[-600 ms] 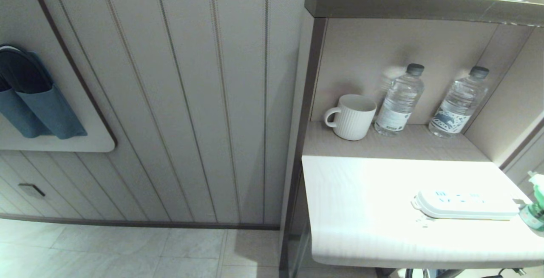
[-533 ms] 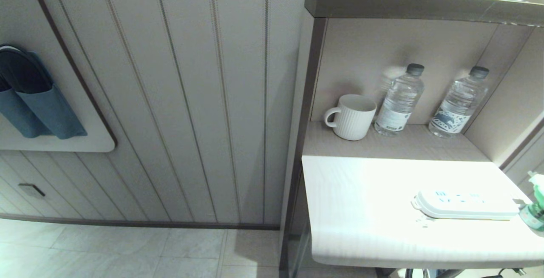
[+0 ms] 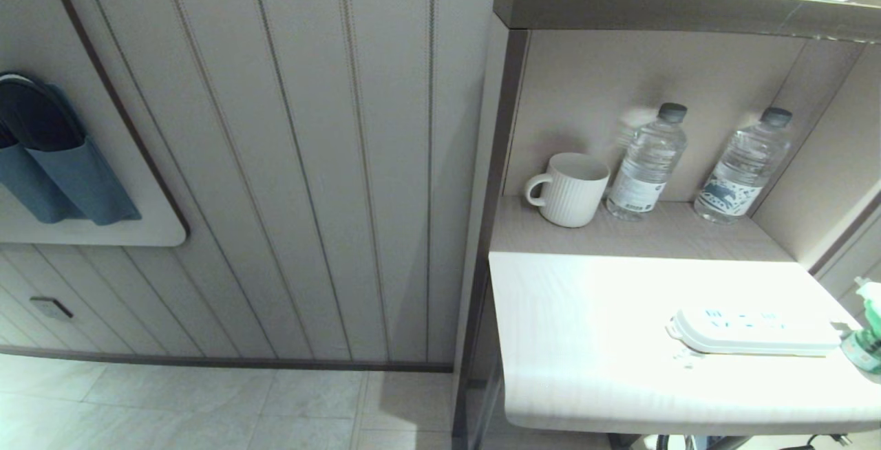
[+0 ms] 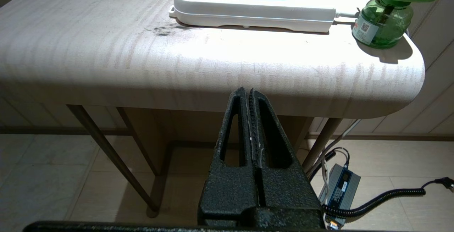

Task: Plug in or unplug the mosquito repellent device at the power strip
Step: Pick up the mosquito repellent liquid

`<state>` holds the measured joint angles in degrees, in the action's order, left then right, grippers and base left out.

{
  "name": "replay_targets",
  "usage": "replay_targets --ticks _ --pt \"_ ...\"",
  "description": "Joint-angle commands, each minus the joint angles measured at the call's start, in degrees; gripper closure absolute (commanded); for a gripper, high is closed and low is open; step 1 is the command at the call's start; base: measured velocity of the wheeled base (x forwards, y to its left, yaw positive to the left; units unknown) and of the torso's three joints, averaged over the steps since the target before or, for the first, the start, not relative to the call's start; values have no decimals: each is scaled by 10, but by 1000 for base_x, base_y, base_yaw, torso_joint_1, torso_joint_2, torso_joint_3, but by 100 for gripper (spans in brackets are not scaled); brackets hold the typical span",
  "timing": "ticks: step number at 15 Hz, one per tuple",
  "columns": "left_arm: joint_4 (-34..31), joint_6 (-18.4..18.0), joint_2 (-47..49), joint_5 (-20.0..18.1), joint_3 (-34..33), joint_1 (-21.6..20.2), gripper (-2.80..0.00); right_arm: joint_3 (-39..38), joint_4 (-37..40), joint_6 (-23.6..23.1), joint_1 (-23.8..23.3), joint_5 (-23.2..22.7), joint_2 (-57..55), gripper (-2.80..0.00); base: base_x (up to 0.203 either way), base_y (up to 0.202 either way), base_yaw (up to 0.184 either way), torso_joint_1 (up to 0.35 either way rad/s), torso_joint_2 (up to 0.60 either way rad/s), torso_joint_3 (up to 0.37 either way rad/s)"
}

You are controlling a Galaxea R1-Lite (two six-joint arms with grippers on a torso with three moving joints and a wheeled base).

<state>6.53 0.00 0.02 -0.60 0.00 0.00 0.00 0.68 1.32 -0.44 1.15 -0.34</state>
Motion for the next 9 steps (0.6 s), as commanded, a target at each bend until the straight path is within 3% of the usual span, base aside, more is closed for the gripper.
replay_targets --ticks 1,9 --pt "1 0 0 0 0 0 0 0 0 1 1 1 1 0 0 0 0 0 0 0" --pt "1 0 0 0 0 0 0 0 0 1 0 1 1 0 0 0 0 0 0 0"
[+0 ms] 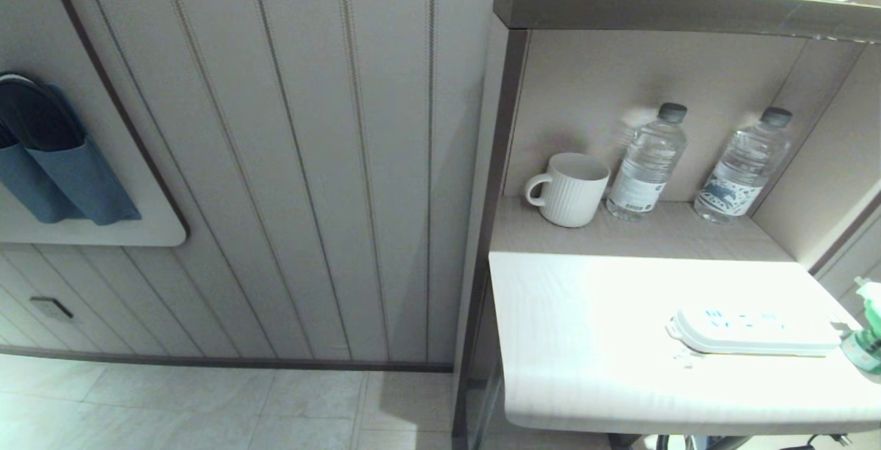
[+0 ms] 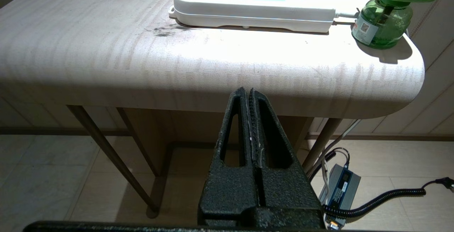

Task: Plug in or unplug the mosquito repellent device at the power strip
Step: Pick up the mosquito repellent liquid

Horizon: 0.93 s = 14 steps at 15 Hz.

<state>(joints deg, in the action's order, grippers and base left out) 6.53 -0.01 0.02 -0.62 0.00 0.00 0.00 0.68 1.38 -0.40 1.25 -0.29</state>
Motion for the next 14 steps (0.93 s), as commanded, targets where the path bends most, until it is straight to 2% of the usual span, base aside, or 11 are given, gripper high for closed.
replay_targets --ticks 1,14 --pt "1 0 0 0 0 0 0 0 0 0 0 0 0 0 0 0 0 0 0 0" --pt "1 0 0 0 0 0 0 0 -2 -4 0 -1 0 0 0 0 0 0 0 0"
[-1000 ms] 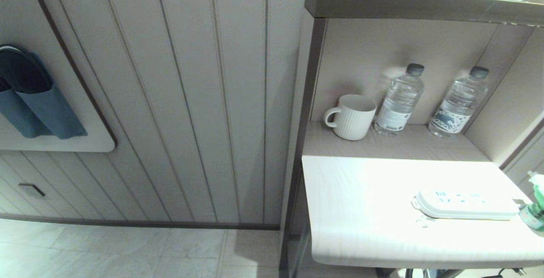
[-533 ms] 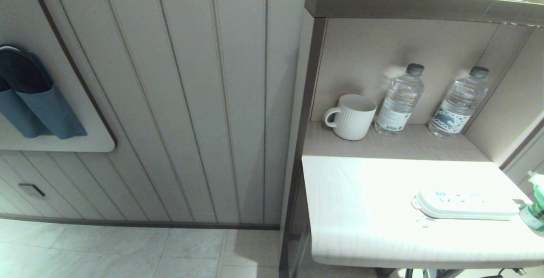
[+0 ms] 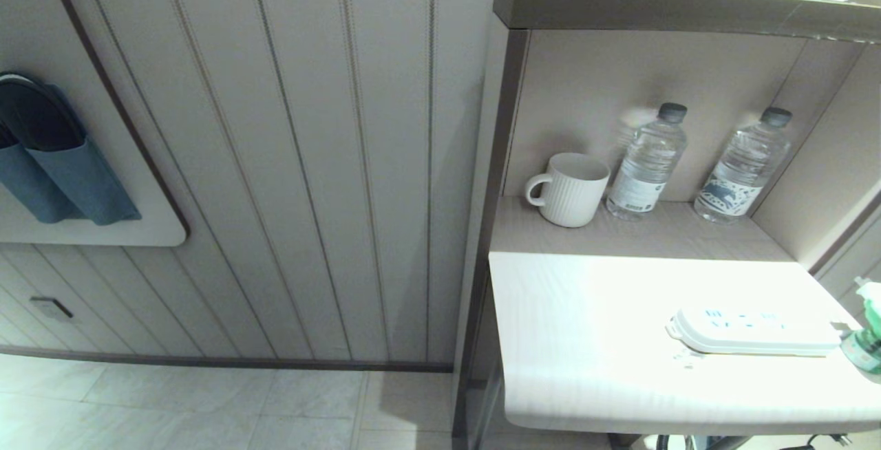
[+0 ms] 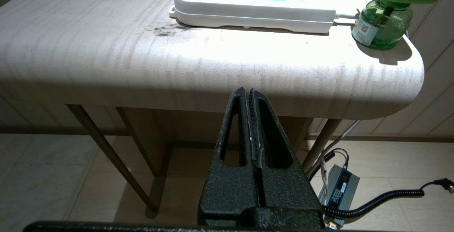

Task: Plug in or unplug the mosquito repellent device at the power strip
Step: Pick up the mosquito repellent liquid

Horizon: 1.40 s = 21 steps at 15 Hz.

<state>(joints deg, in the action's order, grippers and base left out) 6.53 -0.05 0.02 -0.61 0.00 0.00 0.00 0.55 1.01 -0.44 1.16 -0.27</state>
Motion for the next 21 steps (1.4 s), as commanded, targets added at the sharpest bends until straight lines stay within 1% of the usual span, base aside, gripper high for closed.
replay_targets --ticks 1,4,5,8,9,11,13,15,17,19,21 --pt "1 0 0 0 0 0 0 0 0 -1 0 0 0 0 0 0 0 0 0 0" --pt "1 -3 0 0 0 0 0 4 5 -2 0 1 -1 0 0 0 0 0 0 0" --pt "1 -3 0 0 0 0 0 27 12 -4 0 2 -6 0 0 0 0 0 0 0" --pt "1 -3 0 0 0 0 0 194 86 -12 0 4 -45 0 0 0 0 0 0 0" --pt "1 -3 0 0 0 0 0 229 98 -17 1 5 -78 0 0 0 0 0 0 0" --pt "1 -3 0 0 0 0 0 247 52 -29 5 24 -153 0 0 0 0 0 0 0" --pt "1 -3 0 0 0 0 0 257 -38 -49 10 72 -225 0 0 0 0 0 0 0" --pt "1 -3 0 0 0 0 0 260 -117 -69 13 109 -271 0 0 0 0 0 0 0" --pt "1 -3 0 0 0 0 0 264 -134 -89 12 119 -301 0 0 0 0 0 0 0" --pt "1 -3 0 0 0 0 0 284 -139 -93 10 129 -315 0 0 0 0 0 0 0" --pt "1 -3 0 0 0 0 0 345 -134 -100 9 153 -328 0 0 0 0 0 0 0"
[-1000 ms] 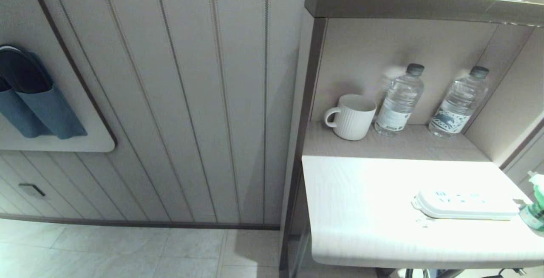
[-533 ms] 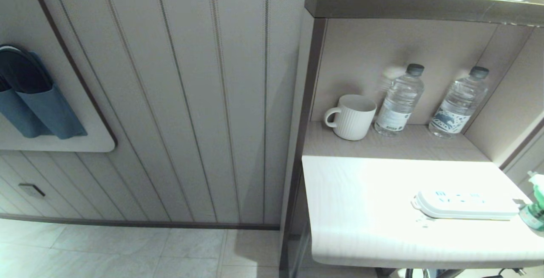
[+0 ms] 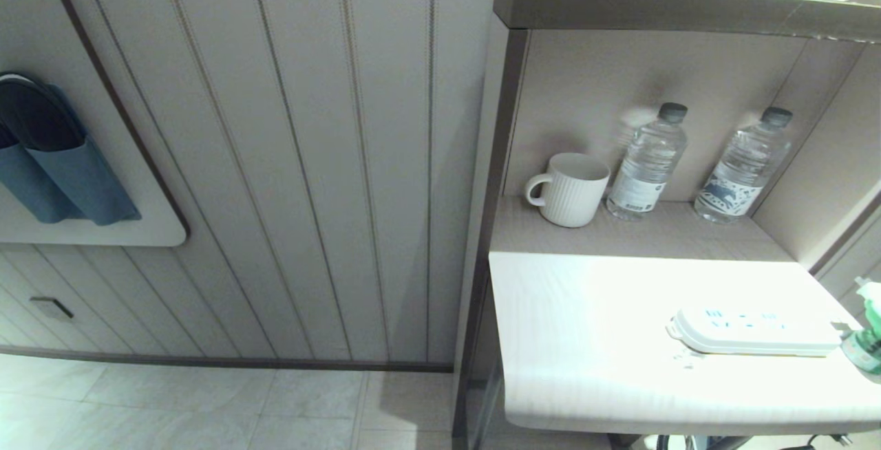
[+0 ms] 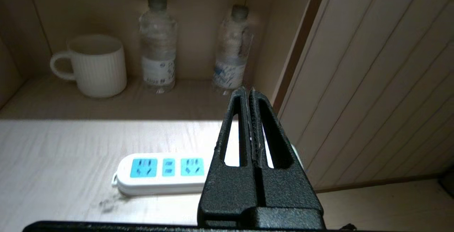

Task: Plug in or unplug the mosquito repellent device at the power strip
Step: Pick up the mosquito repellent liquid

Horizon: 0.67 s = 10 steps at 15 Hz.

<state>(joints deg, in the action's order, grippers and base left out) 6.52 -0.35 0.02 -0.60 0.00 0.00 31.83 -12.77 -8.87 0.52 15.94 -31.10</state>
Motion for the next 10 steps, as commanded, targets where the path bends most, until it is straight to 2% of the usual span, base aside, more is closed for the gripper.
replay_targets --ticks 1,5,7,9,10 --pt "1 0 0 0 0 0 0 54 7 -8 -1 20 -28 0 0 0 0 0 0 0" --pt "1 0 0 0 0 0 0 165 145 -35 0 66 -36 0 0 0 0 0 0 0" --pt "1 0 0 0 0 0 0 219 249 -41 1 91 -27 0 0 0 0 0 0 0" --pt "1 0 0 0 0 0 0 265 340 -46 6 143 -23 0 0 0 0 0 0 0" --pt "1 0 0 0 0 0 0 285 378 -53 24 191 -18 0 0 0 0 0 0 0"
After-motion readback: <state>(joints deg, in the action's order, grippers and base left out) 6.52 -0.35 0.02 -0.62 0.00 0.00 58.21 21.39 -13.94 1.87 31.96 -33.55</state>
